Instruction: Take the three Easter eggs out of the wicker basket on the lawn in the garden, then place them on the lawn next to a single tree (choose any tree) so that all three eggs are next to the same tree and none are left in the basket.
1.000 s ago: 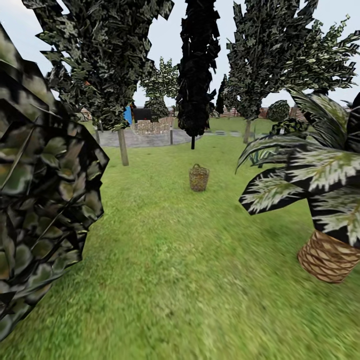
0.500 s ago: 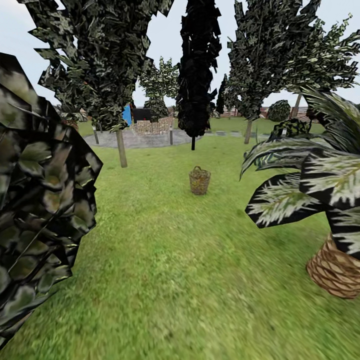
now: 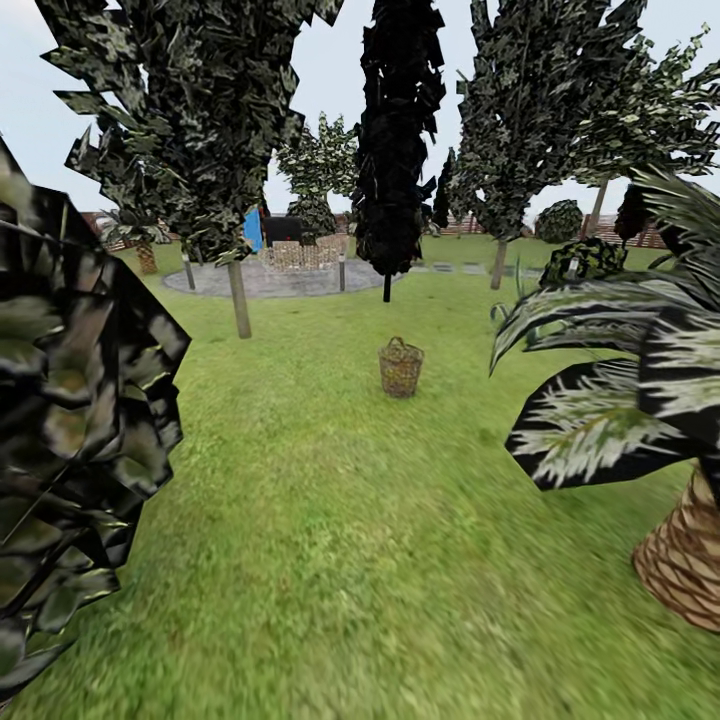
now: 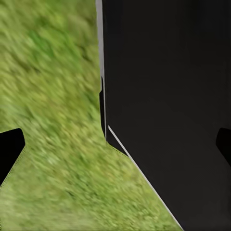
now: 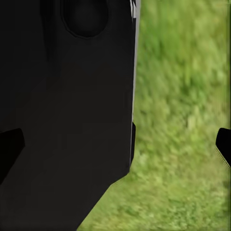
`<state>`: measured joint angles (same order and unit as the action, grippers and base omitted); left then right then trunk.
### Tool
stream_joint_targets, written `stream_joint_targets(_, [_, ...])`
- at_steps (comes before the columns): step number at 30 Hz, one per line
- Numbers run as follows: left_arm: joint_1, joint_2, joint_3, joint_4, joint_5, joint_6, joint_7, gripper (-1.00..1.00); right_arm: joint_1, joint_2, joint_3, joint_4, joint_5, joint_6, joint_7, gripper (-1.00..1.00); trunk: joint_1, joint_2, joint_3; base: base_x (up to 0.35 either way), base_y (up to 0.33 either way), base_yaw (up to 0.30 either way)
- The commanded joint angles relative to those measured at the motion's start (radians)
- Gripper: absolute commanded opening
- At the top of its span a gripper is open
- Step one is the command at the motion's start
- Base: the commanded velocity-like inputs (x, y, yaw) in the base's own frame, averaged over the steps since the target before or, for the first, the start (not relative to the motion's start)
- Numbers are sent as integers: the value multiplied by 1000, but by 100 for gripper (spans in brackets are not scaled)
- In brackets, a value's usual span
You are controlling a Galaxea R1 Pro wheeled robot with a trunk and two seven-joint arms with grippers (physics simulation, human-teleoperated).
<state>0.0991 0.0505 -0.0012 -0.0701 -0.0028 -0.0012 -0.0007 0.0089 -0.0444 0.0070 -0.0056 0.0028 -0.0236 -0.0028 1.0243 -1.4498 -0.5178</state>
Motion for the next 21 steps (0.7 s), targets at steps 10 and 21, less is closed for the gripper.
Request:
stream_joint_targets(10, [1, 0, 0, -2, 0, 0, 0, 100, 0, 0, 1, -1, 0, -2, 0, 100, 1, 0, -1, 329, 0, 0])
stream_joint_targets(21, [1, 0, 0, -2, 0, 0, 0, 100, 0, 0, 1, -1, 0, -2, 0, 100, 1, 0, -1, 329, 0, 0])
